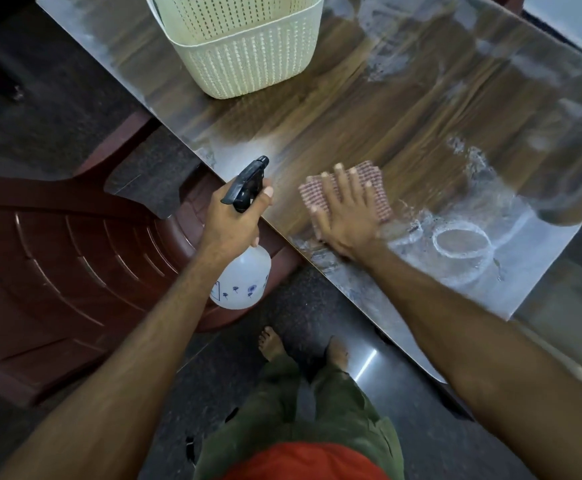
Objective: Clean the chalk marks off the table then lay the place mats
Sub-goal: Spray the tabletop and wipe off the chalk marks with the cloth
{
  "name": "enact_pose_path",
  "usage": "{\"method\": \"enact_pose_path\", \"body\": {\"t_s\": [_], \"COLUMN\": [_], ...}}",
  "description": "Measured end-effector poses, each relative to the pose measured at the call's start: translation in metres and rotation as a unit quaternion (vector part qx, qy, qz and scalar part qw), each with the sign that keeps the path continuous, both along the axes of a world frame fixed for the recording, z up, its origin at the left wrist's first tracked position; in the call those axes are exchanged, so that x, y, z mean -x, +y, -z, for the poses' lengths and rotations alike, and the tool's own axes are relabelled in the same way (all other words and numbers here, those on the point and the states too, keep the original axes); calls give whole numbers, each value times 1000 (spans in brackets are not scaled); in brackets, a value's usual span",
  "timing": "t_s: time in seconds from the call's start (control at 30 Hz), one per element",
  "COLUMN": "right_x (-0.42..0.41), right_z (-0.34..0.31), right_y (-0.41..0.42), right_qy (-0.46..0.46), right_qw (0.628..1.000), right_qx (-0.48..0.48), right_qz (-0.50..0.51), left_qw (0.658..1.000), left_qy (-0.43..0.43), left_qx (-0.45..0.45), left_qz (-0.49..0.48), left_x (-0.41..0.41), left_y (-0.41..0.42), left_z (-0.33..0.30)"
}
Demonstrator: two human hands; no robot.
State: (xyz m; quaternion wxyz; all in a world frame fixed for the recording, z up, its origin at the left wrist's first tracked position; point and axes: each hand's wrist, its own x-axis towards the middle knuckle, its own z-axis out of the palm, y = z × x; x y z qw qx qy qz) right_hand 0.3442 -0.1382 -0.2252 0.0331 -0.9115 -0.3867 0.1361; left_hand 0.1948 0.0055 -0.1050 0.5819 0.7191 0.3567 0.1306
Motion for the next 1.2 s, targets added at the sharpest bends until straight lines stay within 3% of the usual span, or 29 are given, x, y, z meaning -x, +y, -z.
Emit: {"method": "enact_pose_path", "body": {"t_s": [0.23, 0.47, 0.6, 0.77, 0.97, 1.2], "right_x": [39, -48, -8, 9, -93, -155], "right_z": [-1, -2, -1, 1, -5, -9], "right_y": [-75, -103, -90, -136, -154, -134], "right_qy": [25, 6, 16, 27, 1, 29], "right_qw": [992, 999, 1000, 997, 998, 996], "right_qx": [-3, 13, 5, 2, -4, -22], "right_qz": [-127, 52, -11, -76, 58, 86], "left_qw": [1000, 1000, 999, 999, 998, 996], "left_qy": [9, 10, 17, 21, 34, 41], "left_qx": [9, 11, 3, 15, -1, -1], "left_qz": [4, 22, 40, 40, 47, 74], "left_x": [-17, -33, -43, -55, -64, -58], "left_y": [-35, -66, -80, -90, -96, -109], "left_z": [1, -1, -2, -4, 3, 23]}}
